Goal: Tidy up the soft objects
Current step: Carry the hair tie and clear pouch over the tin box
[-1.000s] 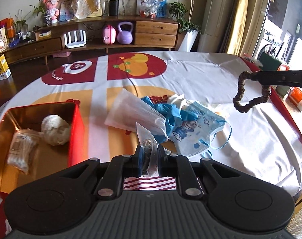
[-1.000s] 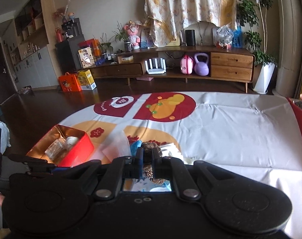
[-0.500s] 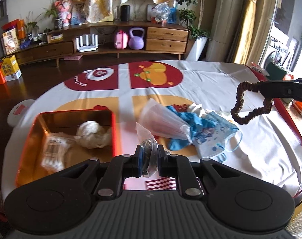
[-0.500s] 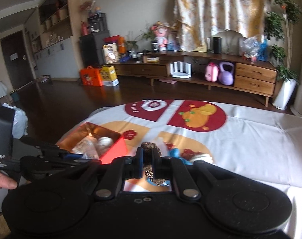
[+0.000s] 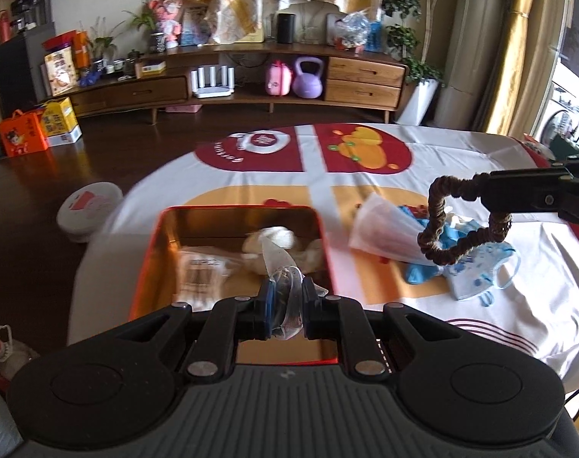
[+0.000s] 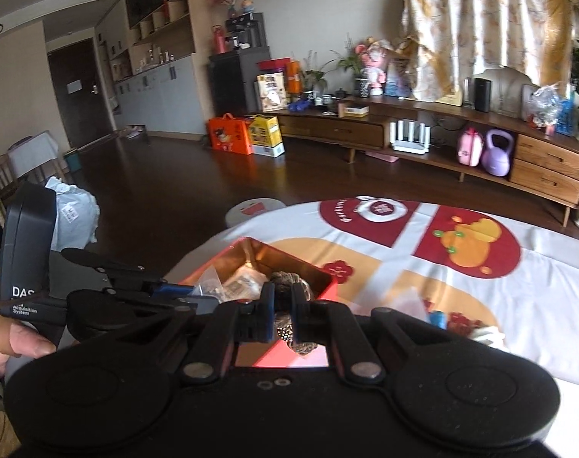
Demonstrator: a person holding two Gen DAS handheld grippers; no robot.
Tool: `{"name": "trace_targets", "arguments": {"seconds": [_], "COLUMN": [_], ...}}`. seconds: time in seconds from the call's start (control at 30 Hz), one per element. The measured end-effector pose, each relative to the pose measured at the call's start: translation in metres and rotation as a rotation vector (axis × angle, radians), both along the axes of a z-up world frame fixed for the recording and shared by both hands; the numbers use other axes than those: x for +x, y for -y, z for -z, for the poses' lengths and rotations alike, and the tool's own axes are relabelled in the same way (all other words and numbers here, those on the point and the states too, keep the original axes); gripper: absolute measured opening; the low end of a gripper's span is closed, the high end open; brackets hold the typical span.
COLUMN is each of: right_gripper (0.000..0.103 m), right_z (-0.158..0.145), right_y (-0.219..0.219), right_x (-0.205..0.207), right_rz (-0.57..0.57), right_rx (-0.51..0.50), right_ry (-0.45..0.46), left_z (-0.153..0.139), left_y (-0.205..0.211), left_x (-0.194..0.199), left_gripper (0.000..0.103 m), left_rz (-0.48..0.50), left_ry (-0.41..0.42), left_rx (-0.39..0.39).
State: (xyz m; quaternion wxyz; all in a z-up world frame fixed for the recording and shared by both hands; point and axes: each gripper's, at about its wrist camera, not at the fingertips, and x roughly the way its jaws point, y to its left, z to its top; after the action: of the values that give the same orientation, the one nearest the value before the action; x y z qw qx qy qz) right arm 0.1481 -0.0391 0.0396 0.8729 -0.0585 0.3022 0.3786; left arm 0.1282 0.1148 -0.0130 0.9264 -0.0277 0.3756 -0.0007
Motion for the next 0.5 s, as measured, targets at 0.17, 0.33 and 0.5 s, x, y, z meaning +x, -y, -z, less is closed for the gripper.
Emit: {"name": "trace_targets", "arguments": {"seconds": [0.17, 0.33, 0.5], "right_gripper": [0.008, 0.008, 0.008], "right_z": [0.008, 0.025, 0.049], "right_y": [-0.031, -0.056, -0.073], "right_x": [0.004, 0.014, 0.026], "right_rz": [-0.031, -0.046, -0.048], "right_rx": [0.000, -0.013, -0.040], "right_ry": [-0.019, -0.052, -0.086], "left_z": [0.003, 0.013, 0.024], "left_y": [-0.027, -0.045, -0.058], "left_x": [0.000, 0.004, 0.013], "left_gripper": [0.014, 0.014, 0.014], "left_rz": [-0.037, -0.061, -0.072], "left_ry": [-0.020, -0.050, -0.077], "left_rx": [-0.001, 0.004, 0.000]}}
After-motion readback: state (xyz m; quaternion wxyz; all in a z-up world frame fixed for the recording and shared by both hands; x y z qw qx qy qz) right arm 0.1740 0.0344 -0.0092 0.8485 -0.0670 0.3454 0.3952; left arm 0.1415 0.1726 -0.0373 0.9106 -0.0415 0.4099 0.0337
